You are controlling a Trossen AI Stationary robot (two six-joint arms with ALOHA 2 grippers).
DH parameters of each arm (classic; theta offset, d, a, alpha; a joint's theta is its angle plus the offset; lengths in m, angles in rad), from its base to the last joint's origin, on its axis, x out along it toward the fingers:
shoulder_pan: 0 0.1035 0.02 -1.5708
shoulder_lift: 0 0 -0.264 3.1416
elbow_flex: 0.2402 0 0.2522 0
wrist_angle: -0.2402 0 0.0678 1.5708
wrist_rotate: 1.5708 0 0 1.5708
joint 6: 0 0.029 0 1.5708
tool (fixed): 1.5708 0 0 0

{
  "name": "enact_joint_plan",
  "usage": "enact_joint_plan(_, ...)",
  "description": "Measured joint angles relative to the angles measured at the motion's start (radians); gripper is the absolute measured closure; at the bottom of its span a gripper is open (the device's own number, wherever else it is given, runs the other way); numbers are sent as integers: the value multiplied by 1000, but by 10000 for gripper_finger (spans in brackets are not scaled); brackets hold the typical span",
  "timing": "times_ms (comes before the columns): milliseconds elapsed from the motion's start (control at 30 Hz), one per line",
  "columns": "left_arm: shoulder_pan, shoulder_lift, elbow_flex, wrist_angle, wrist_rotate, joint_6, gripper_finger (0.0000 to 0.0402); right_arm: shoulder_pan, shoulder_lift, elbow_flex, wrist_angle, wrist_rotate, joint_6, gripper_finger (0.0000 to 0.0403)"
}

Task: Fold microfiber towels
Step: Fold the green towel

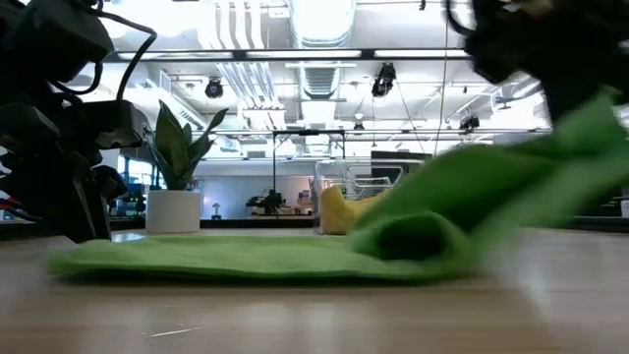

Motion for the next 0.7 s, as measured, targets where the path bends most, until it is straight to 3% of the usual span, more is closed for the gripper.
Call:
enact_joint_plan(167, 0, 0, 0, 3, -1, -9, 270, 53, -59, -229, 249, -5, 67, 395)
enact_joint_plan(300, 0, 0, 0, 4, -3, -67, 270, 77, -54, -334, 385, -8, 109, 394)
enact_joint_plan(500, 0, 0, 0, 5, -3, -125, 270, 117, -79, -381, 323, -25, 104, 380)
enact_joint_plan(700, 0, 1, 7, -3, -1, -131, 270, 138, -168, -395, 192, 11, 87, 313)
